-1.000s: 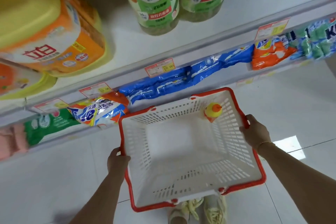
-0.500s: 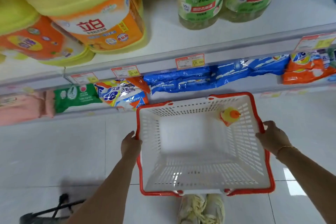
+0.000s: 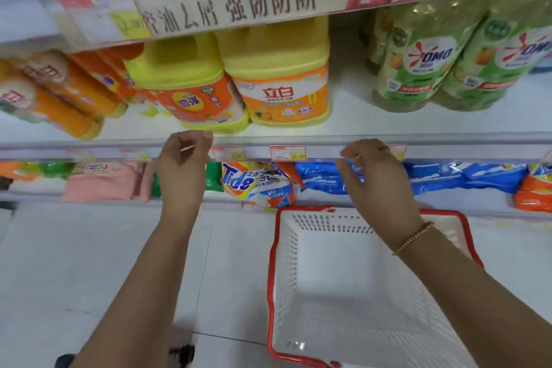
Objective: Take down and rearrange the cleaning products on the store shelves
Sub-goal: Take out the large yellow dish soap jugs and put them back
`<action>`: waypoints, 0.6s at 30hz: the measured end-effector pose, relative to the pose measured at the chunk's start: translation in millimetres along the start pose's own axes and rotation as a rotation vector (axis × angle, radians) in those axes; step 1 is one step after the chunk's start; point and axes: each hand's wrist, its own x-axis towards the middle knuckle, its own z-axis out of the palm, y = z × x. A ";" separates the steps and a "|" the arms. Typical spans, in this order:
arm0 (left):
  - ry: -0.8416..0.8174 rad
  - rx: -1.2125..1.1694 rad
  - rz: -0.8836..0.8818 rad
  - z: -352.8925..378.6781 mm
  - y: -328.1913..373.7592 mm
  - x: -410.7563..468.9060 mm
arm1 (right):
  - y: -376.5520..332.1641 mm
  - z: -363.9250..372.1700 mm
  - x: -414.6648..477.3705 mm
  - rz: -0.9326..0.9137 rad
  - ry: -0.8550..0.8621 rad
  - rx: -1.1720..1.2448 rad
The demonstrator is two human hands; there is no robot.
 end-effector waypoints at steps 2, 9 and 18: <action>0.044 -0.025 0.071 -8.6 1.7 29.0 | -10.8 26.4 18.5 -0.037 0.038 -0.014; 0.037 -0.080 0.195 -21.8 -16.2 108.0 | -14.3 101.8 43.0 -0.145 0.167 -0.131; -0.464 -0.170 0.308 -19.3 -50.7 159.6 | 14.9 140.5 40.3 -0.266 0.326 -0.237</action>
